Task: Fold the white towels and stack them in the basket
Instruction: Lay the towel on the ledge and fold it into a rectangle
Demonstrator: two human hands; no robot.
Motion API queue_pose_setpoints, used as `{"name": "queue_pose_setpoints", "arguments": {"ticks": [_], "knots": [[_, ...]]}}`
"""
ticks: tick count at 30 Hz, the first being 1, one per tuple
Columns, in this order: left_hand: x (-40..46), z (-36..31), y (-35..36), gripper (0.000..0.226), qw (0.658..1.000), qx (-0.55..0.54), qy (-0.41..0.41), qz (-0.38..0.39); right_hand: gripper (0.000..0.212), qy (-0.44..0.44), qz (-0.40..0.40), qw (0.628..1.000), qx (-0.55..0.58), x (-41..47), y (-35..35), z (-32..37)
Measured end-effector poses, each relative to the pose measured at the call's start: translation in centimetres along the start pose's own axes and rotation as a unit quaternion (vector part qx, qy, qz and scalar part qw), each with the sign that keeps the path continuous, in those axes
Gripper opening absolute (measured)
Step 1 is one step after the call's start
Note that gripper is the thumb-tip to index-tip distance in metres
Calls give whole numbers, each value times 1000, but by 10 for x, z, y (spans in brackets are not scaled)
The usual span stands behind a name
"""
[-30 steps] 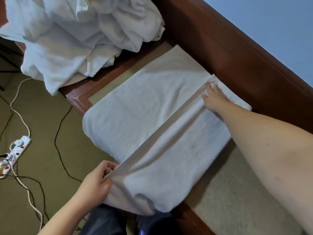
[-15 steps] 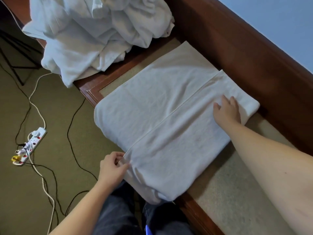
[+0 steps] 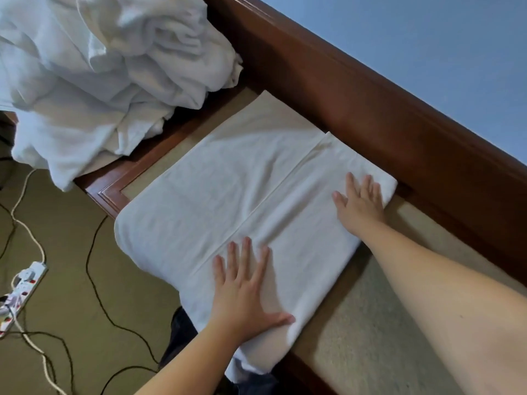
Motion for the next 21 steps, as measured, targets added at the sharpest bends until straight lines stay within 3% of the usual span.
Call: {"name": "queue_pose_setpoints", "arguments": {"ticks": [9, 16, 21], "knots": [[1, 3, 8, 149, 1000, 20, 7, 0, 87, 24, -42, 998, 29, 23, -4, -27], [1, -1, 4, 155, 996, 66, 24, 59, 87, 80, 11, 995, 60, -2, -3, -17], [-5, 15, -5, 130, 991, 64, 94, 75, 77, 83, 6, 983, 165, -96, 38, 8]]}}
Point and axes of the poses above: each hand's wrist, its own x-axis towards the middle knuckle, its own y-axis out of the palm, z = x × y, the point moved 8 cm from there along x, towards the middle knuckle, and after that the axes turned 3 degrees about -y, right-handed, at the moved point
